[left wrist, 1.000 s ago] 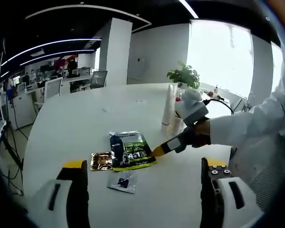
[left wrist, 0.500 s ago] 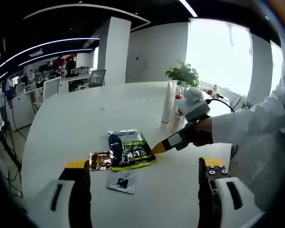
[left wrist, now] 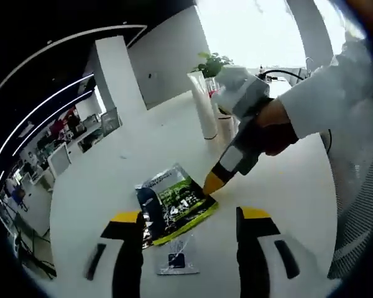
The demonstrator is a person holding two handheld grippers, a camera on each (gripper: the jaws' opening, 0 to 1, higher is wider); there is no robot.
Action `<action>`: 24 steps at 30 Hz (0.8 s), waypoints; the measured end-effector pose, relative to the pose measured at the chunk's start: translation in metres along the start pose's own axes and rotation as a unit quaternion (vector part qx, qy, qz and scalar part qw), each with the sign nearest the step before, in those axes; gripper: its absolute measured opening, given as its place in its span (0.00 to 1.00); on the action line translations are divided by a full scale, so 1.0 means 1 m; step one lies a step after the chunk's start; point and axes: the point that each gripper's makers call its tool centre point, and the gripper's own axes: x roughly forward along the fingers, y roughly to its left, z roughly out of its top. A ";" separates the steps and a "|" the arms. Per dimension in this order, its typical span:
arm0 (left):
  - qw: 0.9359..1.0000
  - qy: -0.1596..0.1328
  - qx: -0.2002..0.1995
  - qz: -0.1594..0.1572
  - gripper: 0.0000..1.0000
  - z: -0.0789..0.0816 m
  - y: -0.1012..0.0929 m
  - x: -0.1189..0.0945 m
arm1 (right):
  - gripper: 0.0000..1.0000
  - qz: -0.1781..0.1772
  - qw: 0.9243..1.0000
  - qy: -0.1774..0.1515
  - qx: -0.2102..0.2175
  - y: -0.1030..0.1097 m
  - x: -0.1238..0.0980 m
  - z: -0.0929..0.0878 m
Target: Arrange the skincare products in the storage area until every visible bottle or jar stands upright without overlapping.
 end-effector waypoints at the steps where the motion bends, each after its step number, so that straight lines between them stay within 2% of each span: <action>1: 1.000 0.007 0.020 0.001 0.48 -0.002 -0.001 0.003 | 0.00 0.002 1.000 0.000 0.002 0.001 0.000 0.000; 2: 0.999 0.015 0.045 0.003 0.45 -0.004 -0.003 0.008 | 0.00 0.002 1.000 -0.001 0.003 0.001 0.000 0.000; 4: 0.997 0.003 0.082 0.001 0.41 -0.001 -0.007 0.016 | 0.00 0.003 1.000 -0.003 0.004 0.002 -0.001 0.001; 7: 0.996 0.011 0.090 -0.017 0.38 -0.005 -0.017 0.024 | 0.00 0.006 1.000 -0.004 0.007 0.004 -0.001 0.003; 11: 0.992 0.021 0.127 -0.007 0.36 -0.012 -0.017 0.035 | 0.00 0.009 1.000 -0.006 0.011 0.005 -0.001 0.004; 14: 0.989 0.009 0.149 -0.002 0.29 -0.009 -0.017 0.042 | 0.00 0.015 1.000 -0.007 0.024 0.006 -0.001 0.005; 19: 0.985 0.010 0.170 0.002 0.22 -0.010 -0.015 0.047 | 0.00 0.016 1.000 -0.010 0.025 0.007 -0.002 0.007; 22: 0.981 0.006 0.195 -0.004 0.17 -0.010 -0.019 0.049 | 0.00 0.018 0.999 -0.011 0.030 0.007 -0.002 0.008; 24: 0.981 0.005 0.192 -0.005 0.15 -0.011 -0.020 0.051 | 0.00 0.017 0.999 -0.011 0.030 0.007 -0.002 0.008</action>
